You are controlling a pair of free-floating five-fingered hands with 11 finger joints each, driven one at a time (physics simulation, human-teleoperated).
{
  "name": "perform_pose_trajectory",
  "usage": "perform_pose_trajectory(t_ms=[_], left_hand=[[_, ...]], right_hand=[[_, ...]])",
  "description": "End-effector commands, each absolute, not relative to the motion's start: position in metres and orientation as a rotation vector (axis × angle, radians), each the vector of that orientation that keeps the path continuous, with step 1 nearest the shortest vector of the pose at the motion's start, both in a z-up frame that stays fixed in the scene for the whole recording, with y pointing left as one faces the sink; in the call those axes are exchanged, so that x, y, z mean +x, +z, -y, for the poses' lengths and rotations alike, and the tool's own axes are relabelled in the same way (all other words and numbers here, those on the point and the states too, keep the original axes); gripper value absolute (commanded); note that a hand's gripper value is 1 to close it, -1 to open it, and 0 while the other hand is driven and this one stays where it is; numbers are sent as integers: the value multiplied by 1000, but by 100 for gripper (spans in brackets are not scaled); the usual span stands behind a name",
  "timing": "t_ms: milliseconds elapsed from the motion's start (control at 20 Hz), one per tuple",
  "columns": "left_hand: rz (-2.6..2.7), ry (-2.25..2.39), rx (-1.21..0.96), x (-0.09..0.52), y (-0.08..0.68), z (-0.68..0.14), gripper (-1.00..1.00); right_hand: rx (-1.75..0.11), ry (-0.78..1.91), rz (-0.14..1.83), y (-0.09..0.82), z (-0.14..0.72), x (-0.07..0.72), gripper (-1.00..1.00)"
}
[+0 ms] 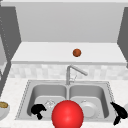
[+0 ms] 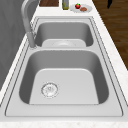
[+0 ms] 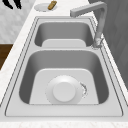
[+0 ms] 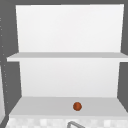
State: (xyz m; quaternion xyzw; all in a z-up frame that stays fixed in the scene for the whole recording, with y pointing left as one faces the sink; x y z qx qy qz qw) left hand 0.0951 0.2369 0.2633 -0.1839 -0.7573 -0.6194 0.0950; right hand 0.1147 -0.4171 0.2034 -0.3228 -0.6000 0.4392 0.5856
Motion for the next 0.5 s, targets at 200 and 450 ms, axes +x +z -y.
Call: perform_pose_trajectory(t_ms=[200, 450], left_hand=[[2245, -1836, -545, 95, 263, -237, 0], [2245, -1836, -545, 95, 263, -237, 0]], right_hand=[[-889, 1142, 1304, 214, 402, 117, -100], [-900, 1154, 1303, 220, 400, 117, -100]])
